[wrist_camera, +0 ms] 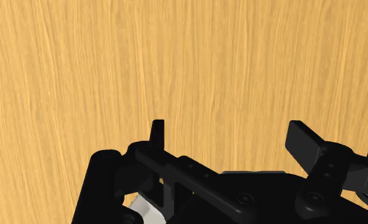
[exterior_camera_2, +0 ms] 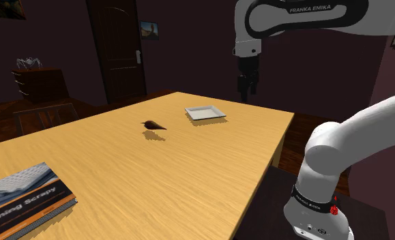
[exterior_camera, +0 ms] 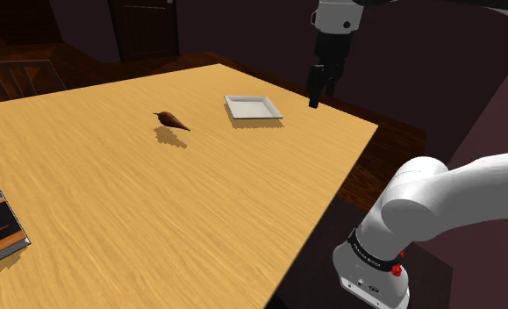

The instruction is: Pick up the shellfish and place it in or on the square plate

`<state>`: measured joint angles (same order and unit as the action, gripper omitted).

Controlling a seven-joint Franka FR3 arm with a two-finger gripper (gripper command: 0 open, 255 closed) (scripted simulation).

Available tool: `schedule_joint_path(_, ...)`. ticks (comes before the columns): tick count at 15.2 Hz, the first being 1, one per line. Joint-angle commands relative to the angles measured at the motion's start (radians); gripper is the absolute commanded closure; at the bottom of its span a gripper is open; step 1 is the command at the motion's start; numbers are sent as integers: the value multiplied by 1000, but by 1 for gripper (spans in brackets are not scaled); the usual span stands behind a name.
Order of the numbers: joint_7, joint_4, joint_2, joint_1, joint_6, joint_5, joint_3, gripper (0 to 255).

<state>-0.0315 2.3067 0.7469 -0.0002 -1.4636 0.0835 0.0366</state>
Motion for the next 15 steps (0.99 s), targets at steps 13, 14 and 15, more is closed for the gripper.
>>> schedule_joint_path(13,248,-154,-342,26,-219,-41,188,0)
schedule_joint_path(14,269,-175,-375,27,-232,-37,202,0)
schedule_joint_path(15,291,-198,-408,28,-245,-31,216,0)
